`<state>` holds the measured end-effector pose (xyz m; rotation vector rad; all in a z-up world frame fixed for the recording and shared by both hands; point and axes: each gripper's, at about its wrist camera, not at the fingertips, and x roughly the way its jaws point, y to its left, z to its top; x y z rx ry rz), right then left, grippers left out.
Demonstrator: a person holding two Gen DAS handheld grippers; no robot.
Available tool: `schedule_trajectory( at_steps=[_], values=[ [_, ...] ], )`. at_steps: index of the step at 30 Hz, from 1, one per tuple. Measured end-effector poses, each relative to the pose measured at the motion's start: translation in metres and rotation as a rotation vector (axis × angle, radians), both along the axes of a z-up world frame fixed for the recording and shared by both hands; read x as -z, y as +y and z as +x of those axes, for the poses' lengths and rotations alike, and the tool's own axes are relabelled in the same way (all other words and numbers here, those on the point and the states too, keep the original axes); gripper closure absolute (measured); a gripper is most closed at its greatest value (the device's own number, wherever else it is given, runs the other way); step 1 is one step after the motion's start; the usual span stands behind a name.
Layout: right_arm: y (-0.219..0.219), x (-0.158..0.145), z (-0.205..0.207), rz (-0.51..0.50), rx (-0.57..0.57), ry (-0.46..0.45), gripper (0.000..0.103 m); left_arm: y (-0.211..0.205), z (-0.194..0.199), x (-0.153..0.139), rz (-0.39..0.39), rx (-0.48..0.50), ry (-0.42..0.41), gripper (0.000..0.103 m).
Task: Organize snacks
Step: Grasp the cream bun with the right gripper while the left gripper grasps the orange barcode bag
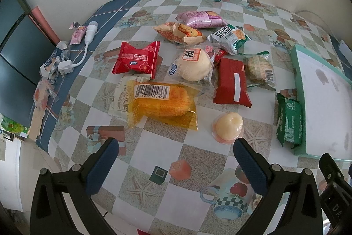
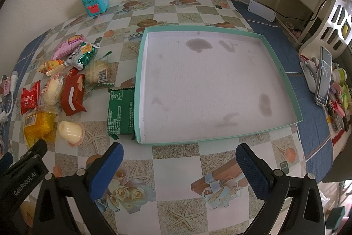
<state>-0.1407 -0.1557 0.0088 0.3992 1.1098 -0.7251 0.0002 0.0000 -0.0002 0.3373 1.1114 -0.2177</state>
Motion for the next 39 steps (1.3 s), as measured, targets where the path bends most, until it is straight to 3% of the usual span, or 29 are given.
schedule_trajectory(
  at_steps=[12, 18, 26, 36, 39],
  values=[
    [0.006, 0.003, 0.006, 0.02, -0.027, -0.02, 0.0, -0.001, 0.002, -0.005, -0.025, -0.018, -0.008, 0.0],
    [0.022, 0.002, 0.028, 0.1, -0.109, -0.092, 0.0, 0.06, 0.033, -0.004, -0.127, -0.175, -0.005, 0.0],
    [0.046, 0.0, 0.063, 0.12, -0.209, -0.156, 0.0, 0.119, 0.056, 0.009, -0.176, -0.343, 0.021, 0.0],
    [0.076, 0.013, 0.104, 0.164, -0.327, -0.17, 0.003, 0.127, 0.074, 0.019, -0.237, -0.339, 0.073, 0.0],
    [0.083, 0.019, 0.109, 0.17, -0.352, -0.147, 0.006, 0.125, 0.085, 0.024, -0.217, -0.344, 0.079, 0.0]
  ],
)
